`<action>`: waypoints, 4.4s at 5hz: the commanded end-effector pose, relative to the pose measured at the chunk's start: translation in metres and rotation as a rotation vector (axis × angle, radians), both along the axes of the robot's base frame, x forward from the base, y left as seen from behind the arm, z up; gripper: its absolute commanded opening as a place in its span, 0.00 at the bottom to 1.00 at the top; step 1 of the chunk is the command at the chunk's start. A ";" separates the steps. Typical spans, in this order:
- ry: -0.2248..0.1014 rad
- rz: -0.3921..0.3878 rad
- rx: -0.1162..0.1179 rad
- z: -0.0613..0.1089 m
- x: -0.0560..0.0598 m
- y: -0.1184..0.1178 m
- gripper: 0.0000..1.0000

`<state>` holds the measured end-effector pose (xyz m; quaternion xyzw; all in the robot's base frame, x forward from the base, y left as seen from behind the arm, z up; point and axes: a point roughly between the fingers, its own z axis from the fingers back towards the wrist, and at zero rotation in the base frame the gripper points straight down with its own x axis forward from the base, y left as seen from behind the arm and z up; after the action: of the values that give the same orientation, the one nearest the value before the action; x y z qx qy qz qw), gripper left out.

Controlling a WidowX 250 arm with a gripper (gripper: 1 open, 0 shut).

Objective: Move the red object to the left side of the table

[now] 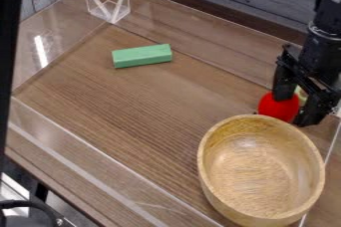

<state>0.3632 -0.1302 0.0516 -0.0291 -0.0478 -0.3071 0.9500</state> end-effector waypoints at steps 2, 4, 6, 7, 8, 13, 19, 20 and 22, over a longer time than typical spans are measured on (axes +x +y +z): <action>-0.032 0.015 -0.013 0.001 0.013 0.002 0.00; -0.072 0.035 -0.003 0.020 0.007 0.009 0.00; -0.165 0.158 0.030 0.075 0.003 0.043 0.00; -0.190 0.232 0.040 0.090 0.006 0.071 0.00; -0.186 0.194 0.031 0.081 0.008 0.054 0.00; -0.180 -0.222 -0.027 0.027 0.007 0.019 1.00; -0.228 -0.125 0.029 0.038 0.003 0.040 0.00; -0.246 -0.036 0.056 0.052 0.002 0.058 0.00; -0.284 0.040 0.075 0.080 -0.008 0.086 0.00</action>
<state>0.3535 -0.0451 0.1104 0.0436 -0.1412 -0.2926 0.9447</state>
